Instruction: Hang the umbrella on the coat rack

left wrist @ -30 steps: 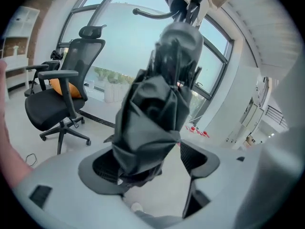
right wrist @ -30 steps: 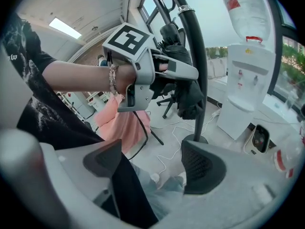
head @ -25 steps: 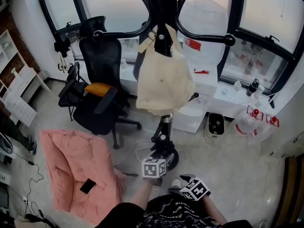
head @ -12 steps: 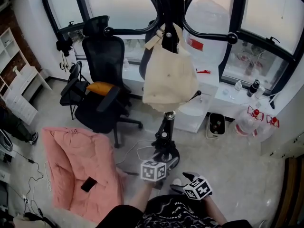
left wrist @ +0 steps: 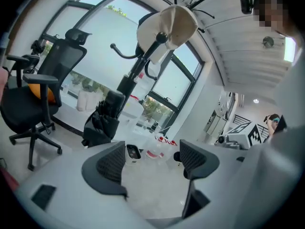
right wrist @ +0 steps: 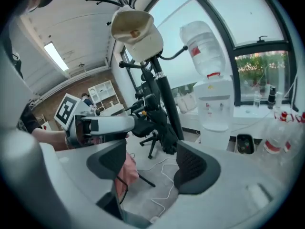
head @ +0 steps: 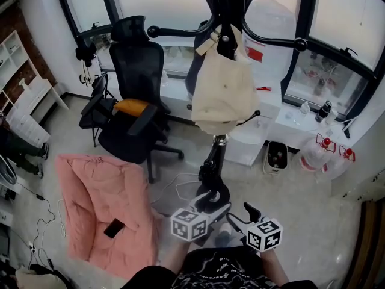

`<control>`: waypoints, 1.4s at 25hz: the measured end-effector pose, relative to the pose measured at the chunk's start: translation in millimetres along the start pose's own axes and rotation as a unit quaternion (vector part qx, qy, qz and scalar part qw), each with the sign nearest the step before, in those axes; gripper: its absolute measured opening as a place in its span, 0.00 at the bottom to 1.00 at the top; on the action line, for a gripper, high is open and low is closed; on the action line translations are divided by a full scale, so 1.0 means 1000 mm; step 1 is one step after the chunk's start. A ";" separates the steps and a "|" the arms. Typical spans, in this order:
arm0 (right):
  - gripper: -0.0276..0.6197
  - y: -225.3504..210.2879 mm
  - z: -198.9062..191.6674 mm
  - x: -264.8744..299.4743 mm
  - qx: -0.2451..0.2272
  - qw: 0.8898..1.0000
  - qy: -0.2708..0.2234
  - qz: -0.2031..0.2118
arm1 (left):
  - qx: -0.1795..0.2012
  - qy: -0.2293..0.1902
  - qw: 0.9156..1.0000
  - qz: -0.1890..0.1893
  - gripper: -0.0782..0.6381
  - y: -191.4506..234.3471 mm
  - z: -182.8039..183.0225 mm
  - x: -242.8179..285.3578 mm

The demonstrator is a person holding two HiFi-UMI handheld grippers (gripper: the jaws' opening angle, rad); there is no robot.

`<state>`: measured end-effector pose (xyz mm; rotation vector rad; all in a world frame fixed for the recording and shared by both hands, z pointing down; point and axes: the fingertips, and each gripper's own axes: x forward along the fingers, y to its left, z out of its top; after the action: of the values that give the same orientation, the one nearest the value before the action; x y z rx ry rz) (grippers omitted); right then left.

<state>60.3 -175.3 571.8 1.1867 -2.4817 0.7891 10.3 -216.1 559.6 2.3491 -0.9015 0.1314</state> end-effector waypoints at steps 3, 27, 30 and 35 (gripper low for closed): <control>0.50 0.010 0.020 -0.008 -0.017 0.999 -0.034 -0.013 | 0.011 -0.033 0.999 0.006 0.62 -0.011 0.015 -0.019; 0.16 0.087 0.029 -0.029 -0.071 0.990 -0.115 -0.046 | 0.054 -0.097 0.992 0.053 0.12 -0.041 0.004 -0.093; 0.07 0.088 0.027 -0.031 -0.083 0.988 -0.112 -0.062 | 0.053 -0.090 0.992 0.068 0.12 -0.039 0.002 -0.094; 0.05 0.094 0.021 -0.026 -0.105 0.987 -0.096 -0.069 | 0.061 -0.084 0.990 0.092 0.12 -0.038 0.002 -0.095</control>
<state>3.0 -122.8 509.0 1.3944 -2.5223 0.3804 -38.3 -141.1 510.8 2.4137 -1.2238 0.0652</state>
